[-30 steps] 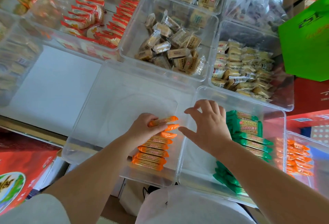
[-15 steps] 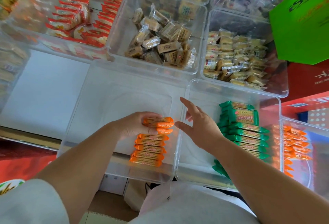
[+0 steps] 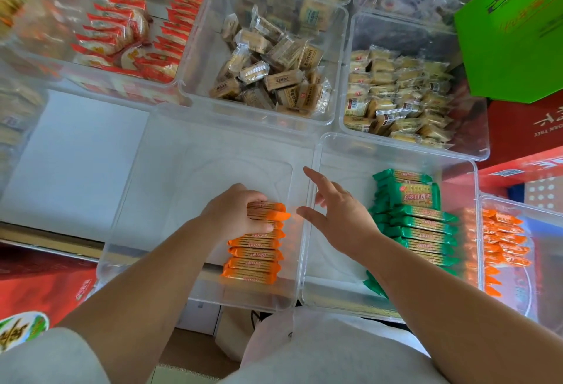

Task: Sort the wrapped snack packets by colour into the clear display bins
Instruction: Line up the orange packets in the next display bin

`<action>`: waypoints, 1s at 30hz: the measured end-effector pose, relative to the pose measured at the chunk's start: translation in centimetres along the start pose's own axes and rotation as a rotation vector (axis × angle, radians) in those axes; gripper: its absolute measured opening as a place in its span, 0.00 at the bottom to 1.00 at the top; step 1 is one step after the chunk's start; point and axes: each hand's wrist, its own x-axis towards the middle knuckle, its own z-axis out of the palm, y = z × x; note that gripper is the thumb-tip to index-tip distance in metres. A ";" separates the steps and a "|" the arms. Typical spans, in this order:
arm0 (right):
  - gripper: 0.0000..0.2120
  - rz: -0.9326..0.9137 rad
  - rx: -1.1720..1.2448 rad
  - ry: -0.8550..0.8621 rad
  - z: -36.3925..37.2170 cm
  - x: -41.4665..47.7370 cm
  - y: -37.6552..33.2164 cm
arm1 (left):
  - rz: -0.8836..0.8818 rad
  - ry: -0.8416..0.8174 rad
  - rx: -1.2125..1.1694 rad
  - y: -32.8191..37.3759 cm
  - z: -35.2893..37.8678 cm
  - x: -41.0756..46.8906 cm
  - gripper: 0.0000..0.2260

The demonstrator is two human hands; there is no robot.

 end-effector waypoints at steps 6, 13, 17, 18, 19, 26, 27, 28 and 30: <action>0.35 0.001 0.003 -0.004 -0.1 0.0 -0.1 | -0.088 0.082 -0.183 -0.9 1.3 0.4 0.18; 0.35 0.004 0.004 -0.012 -0.1 -0.1 -0.1 | -0.426 0.179 -0.129 1.7 2.5 0.0 0.38; 0.35 0.001 0.003 -0.008 -0.1 -0.2 -0.1 | -0.442 0.206 -0.127 2.5 3.6 0.1 0.26; 0.35 0.002 0.000 -0.007 -0.1 -0.2 -0.1 | -0.444 0.223 -0.168 2.4 3.7 0.2 0.23; 0.35 0.003 -0.004 -0.009 -0.1 -0.2 -0.1 | -0.454 0.256 -0.244 2.3 3.7 0.3 0.21; 0.35 0.024 -0.009 -0.009 0.0 -0.4 -0.3 | -0.783 0.333 -1.008 2.9 1.2 1.5 0.23; 0.35 0.027 -0.009 -0.005 0.0 -0.5 -0.3 | -0.829 0.344 -1.057 2.8 1.1 1.5 0.27; 0.35 0.031 -0.009 -0.003 -0.1 -0.5 -0.4 | -0.846 0.346 -1.055 2.7 1.1 1.4 0.27; 0.36 0.039 -0.011 0.002 -0.1 -0.5 -0.5 | -0.830 0.322 -1.002 2.5 1.6 1.3 0.21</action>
